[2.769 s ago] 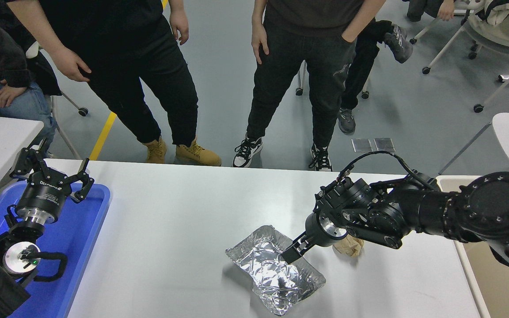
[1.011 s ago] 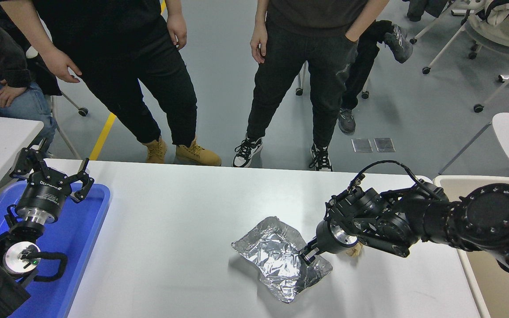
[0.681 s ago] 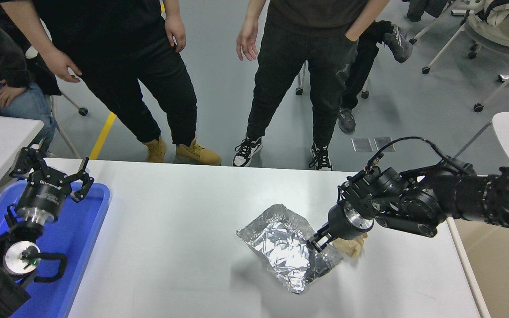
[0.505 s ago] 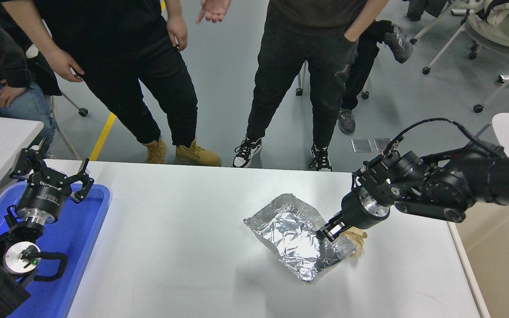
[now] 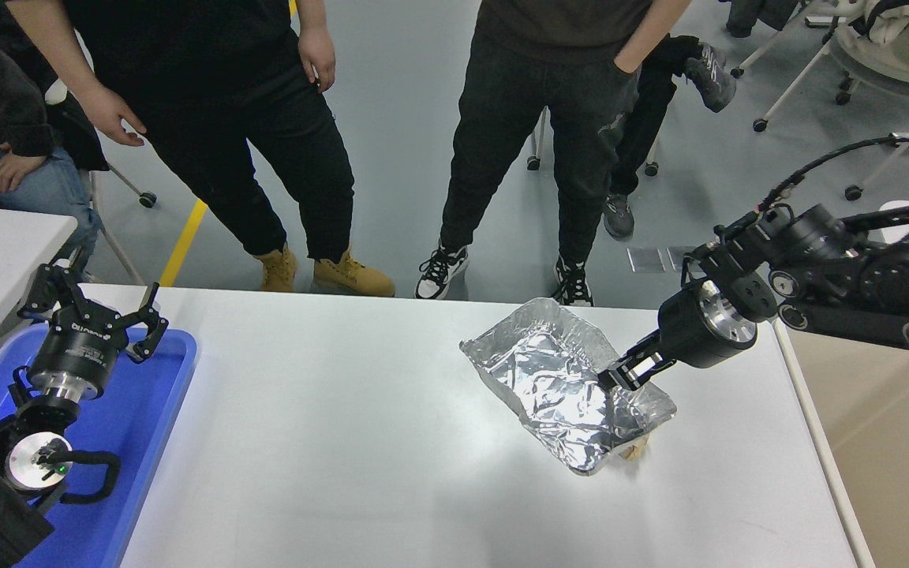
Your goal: Clean the table surface
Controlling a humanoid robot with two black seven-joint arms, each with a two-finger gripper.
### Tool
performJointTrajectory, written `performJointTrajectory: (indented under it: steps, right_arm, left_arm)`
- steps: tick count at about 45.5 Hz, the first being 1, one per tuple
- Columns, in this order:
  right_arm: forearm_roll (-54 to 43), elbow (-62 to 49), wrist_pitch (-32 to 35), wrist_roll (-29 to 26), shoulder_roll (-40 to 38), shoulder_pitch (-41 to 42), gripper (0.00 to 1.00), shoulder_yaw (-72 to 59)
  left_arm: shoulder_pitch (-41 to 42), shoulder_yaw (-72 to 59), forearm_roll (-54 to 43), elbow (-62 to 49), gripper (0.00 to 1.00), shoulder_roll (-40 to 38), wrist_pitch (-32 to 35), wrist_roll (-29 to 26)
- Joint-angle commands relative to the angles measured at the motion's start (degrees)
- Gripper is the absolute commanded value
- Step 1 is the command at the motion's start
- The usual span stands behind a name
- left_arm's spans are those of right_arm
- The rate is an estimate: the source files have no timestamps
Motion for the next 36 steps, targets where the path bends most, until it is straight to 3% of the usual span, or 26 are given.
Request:
performJointTrajectory:
  steps: [1, 21, 36]
  right_arm:
    - [2.03, 3.66, 6.34, 0.08, -5.1, 7.51, 0.0, 1.36]
    - [3.87, 0.33, 7.67, -0.01, -7.38, 6.19, 0.0, 3.39]
    - [7.57, -20.14, 7.22, -0.01, -12.13, -9.18, 0.0, 7.69]
  left_arm:
    - [0.0, 0.0, 0.0, 0.0, 1.0, 0.0, 0.0, 0.0]
    - [0.0, 0.0, 0.0, 0.0, 1.0, 0.0, 0.0, 0.0]
    - [0.0, 0.0, 0.0, 0.0, 1.0, 0.0, 0.0, 0.0]
